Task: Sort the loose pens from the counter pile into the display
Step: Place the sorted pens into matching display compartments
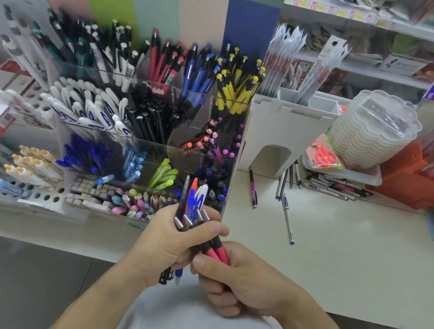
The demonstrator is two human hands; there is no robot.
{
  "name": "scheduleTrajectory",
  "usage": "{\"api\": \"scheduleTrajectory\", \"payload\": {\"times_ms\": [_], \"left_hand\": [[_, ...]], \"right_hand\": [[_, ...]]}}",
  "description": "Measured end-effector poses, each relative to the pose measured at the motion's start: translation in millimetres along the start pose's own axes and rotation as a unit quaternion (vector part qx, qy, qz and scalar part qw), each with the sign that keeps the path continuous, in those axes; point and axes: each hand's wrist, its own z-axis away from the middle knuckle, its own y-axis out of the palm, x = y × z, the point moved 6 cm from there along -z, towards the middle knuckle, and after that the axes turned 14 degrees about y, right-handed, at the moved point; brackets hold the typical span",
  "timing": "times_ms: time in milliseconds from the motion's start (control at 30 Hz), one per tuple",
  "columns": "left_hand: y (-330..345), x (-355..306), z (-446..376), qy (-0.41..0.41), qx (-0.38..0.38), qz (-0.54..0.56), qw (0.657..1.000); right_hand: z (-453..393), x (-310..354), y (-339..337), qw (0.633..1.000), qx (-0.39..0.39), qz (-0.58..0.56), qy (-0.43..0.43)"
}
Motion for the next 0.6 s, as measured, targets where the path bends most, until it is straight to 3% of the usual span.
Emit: {"api": "scheduleTrajectory", "payload": {"times_ms": [100, 200, 300, 467, 600], "left_hand": [[-0.2, -11.5, -2.1, 0.061, 0.006, -0.018, 0.998], [-12.5, -20.0, -4.0, 0.118, -0.083, 0.014, 0.989], [-23.6, -32.9, -1.8, 0.185, -0.184, 0.016, 0.965], [-28.6, -46.4, 12.2, 0.266, -0.287, -0.054, 0.919], [-31.1, -54.3, 14.9, 0.31, -0.286, -0.081, 0.903]], "right_hand": [[2.6, 14.7, -2.4, 0.999, 0.013, 0.038, 0.003], [2.8, 35.0, -15.5, 0.997, -0.024, 0.02, -0.066], [1.0, 47.8, -20.8, 0.989, -0.074, -0.069, -0.107], [-9.5, 53.2, -8.7, 0.971, -0.164, -0.158, -0.069], [-19.3, 53.3, -0.7, 0.964, -0.172, -0.196, -0.043]]}}
